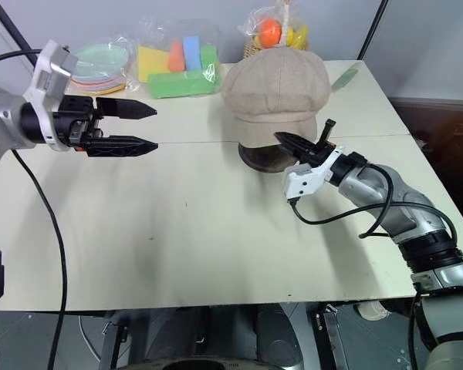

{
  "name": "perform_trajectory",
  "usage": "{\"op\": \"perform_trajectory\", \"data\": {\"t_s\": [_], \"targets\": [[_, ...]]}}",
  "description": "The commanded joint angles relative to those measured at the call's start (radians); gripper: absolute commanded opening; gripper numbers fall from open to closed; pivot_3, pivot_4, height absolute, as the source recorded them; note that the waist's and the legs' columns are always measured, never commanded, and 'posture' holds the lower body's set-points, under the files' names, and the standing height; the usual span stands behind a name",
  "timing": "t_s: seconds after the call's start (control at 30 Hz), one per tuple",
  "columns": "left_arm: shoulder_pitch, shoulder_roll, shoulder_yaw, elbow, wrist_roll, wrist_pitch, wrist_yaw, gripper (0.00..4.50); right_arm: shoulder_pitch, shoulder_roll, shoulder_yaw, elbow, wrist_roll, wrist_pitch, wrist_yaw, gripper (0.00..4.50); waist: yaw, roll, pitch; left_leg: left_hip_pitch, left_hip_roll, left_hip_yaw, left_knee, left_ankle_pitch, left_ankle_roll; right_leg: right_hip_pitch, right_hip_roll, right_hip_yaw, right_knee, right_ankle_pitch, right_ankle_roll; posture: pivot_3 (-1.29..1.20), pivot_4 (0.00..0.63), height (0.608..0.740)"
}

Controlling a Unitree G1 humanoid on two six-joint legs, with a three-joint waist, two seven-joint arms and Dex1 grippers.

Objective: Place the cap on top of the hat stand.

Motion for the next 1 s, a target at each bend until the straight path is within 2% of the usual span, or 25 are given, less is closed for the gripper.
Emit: {"op": "perform_trajectory", "data": {"t_s": [0.03, 0.13, 0.17, 0.23, 0.37, 0.43, 0.53, 0.6, 0.73, 0.9, 1.0], "targets": [[-0.015, 0.004, 0.045, -0.017, -0.011, -0.002, 0.004, 4.5, -0.008, 0.011, -0.043, -0.008, 0.03, 0.021, 0.029, 1.47, 0.0, 0.0, 0.0, 0.0, 0.0, 0.0, 0.0, 0.0, 0.0, 0.0, 0.0, 0.0, 0.0, 0.0, 0.0, 0.0, 0.15, 0.74], [-0.017, 0.003, 0.044, -0.011, -0.009, -0.006, 0.003, 4.5, 0.02, 0.009, -0.059, -0.036, 0.025, 0.046, 0.047, 2.88, 0.003, 0.0, 0.0, 0.0, 0.0, 0.0, 0.0, 0.0, 0.0, 0.0, 0.0, 0.0, 0.0, 0.0, 0.0, 0.0, 0.15, 0.74], [-0.018, 0.002, 0.043, -0.007, -0.008, -0.007, 0.001, 4.5, 0.037, 0.005, -0.068, -0.06, 0.018, 0.06, 0.05, 3.57, 0.003, 0.0, 0.0, 0.0, 0.0, 0.0, 0.0, 0.0, 0.0, 0.0, -0.001, 0.0, 0.0, 0.0, 0.0, 0.0, 0.15, 0.74], [-0.018, 0.001, 0.043, -0.003, -0.007, -0.008, -0.001, 4.5, 0.065, 0.001, -0.086, -0.101, 0.005, 0.081, 0.056, 4.44, 0.003, 0.0, 0.0, 0.0, 0.0, 0.0, 0.0, 0.0, 0.0, 0.0, -0.001, 0.0, 0.0, 0.0, 0.0, 0.0, 0.15, 0.74], [-0.014, 0.007, 0.052, 0.008, 0.001, -0.016, -0.002, 4.5, 0.211, -0.035, -0.172, -0.244, 0.071, 0.144, 0.121, 4.44, 0.005, 0.0, 0.0, 0.0, 0.0, -0.001, 0.0, 0.0, 0.0, 0.0, 0.0, 0.0, 0.0, 0.0, 0.0, 0.0, 0.15, 0.74], [-0.006, 0.014, 0.062, 0.018, 0.007, -0.022, 0.0, 4.5, 0.315, -0.053, -0.243, -0.331, 0.217, 0.219, 0.209, 4.44, 0.006, 0.0, 0.0, 0.0, 0.0, -0.001, 0.0, 0.0, 0.0, 0.001, -0.001, 0.0, 0.0, 0.0, 0.0, 0.0, 0.15, 0.74], [0.018, 0.029, 0.079, 0.02, 0.015, -0.031, -0.003, 4.5, 0.417, -0.091, -0.398, -0.443, 0.586, 0.447, 0.401, 4.44, 0.004, 0.0, 0.0, 0.0, 0.0, -0.001, 0.001, 0.0, 0.0, 0.002, -0.001, 0.0, 0.0, 0.0, 0.0, 0.0, 0.15, 0.74], [0.031, 0.034, 0.086, 0.016, 0.016, -0.034, -0.003, 4.5, 0.447, -0.136, -0.492, -0.472, 0.77, 0.572, 0.525, 4.44, 0.002, 0.0, 0.0, 0.002, 0.001, -0.001, 0.001, 0.0, 0.0, 0.005, -0.002, 0.0, 0.0, 0.0, 0.0, 0.0, 0.15, 0.74], [0.039, 0.035, 0.092, 0.013, 0.014, -0.036, -0.003, 4.5, 0.413, -0.241, -0.66, -0.416, 1.045, 0.826, 0.711, 4.44, 0.003, 0.0, 0.0, 0.004, 0.001, -0.002, 0.001, 0.0, 0.001, 0.007, -0.001, -0.001, -0.001, 0.0, 0.0, 0.0, 0.15, 0.74], [0.036, 0.031, 0.088, 0.013, 0.017, -0.033, -0.007, 4.5, 0.331, -0.352, -0.731, -0.28, 1.283, 1.141, 0.914, 4.44, 0.004, 0.0, 0.001, 0.004, 0.001, -0.001, 0.001, 0.0, 0.001, 0.007, -0.002, -0.001, -0.002, 0.0, 0.0, 0.0, 0.15, 0.74], [0.028, 0.029, 0.092, 0.011, 0.009, -0.022, -0.008, 4.5, 0.27, -0.382, -0.746, -0.214, 1.385, 1.291, 0.974, 4.44, 0.006, 0.001, 0.001, 0.003, 0.001, -0.001, 0.001, -0.001, 0.001, 0.007, -0.002, -0.001, -0.002, 0.0, 0.0, 0.0, 0.15, 0.74]]}}
